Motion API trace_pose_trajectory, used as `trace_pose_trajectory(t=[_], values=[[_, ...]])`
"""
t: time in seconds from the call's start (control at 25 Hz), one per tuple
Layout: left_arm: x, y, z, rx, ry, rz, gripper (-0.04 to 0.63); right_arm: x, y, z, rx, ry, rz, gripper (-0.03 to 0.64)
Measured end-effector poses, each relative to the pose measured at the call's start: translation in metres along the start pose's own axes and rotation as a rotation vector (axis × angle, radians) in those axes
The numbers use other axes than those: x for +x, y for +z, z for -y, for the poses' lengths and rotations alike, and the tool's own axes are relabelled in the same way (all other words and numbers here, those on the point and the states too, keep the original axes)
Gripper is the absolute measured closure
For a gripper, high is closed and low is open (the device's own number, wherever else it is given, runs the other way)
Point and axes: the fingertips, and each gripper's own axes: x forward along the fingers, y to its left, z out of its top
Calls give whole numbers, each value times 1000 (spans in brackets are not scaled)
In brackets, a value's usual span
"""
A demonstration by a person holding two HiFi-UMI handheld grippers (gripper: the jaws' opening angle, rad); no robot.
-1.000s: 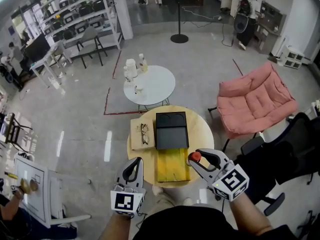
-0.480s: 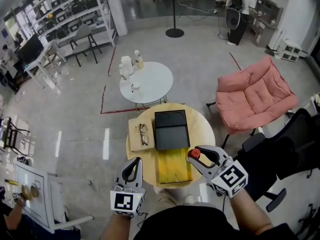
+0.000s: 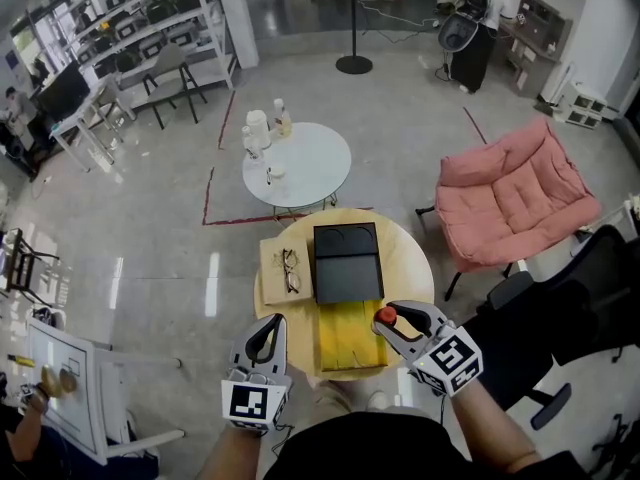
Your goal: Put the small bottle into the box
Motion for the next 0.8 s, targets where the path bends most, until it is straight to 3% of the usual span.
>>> trace_pose_trajectory(t=[0.8], values=[[-2,0,-6,5,32,-1,578,30,-65,1,34,13,-101,463]])
